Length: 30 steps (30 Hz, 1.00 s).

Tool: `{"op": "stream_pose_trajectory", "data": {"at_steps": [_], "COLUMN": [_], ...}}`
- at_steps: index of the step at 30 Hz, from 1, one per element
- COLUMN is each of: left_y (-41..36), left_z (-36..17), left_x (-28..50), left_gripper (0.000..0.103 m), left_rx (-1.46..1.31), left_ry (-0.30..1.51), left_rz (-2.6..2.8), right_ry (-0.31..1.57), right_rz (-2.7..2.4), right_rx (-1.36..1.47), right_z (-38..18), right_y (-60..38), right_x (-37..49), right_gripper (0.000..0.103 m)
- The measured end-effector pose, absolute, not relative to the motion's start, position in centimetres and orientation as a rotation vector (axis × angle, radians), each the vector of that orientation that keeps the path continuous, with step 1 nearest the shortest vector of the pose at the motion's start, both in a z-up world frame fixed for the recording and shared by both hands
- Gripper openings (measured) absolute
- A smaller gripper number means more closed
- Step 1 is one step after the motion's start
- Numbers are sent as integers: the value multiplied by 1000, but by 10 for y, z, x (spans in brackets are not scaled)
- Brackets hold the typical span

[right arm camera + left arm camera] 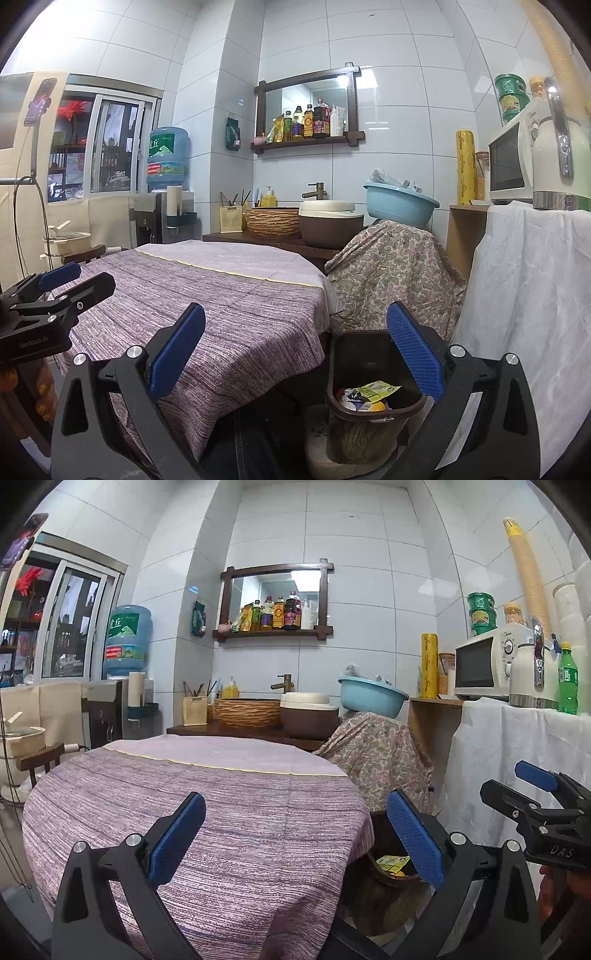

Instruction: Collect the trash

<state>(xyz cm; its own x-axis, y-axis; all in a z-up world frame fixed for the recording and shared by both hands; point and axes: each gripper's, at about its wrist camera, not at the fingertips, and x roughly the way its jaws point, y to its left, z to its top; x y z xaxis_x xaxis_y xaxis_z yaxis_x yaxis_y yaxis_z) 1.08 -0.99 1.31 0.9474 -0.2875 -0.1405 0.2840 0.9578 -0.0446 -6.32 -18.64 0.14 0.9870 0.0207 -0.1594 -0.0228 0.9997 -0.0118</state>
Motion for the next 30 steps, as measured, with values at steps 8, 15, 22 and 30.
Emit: {"op": "stream_pose_trajectory", "data": {"at_steps": [8,15,22,30], "left_y": [-13,-19,-24,-23], "left_z": [14,14,13,11], "left_x": [12,9,10,12], "left_gripper": [97,97,97,97], "left_rx": [-16,15,25,16], "left_ry": [150,129,145,158], "left_rz": [-285,-271,-293,-300], "right_ry": [162,170,177,186], "right_rz": [20,17,13,10], "right_rx": [-15,-11,-7,0], "right_z": [2,-1,-3,-5], "right_y": [-187,-186,-187,-188], "right_x": [-62,-58,-57,-54], "right_gripper": [97,97,97,97]}}
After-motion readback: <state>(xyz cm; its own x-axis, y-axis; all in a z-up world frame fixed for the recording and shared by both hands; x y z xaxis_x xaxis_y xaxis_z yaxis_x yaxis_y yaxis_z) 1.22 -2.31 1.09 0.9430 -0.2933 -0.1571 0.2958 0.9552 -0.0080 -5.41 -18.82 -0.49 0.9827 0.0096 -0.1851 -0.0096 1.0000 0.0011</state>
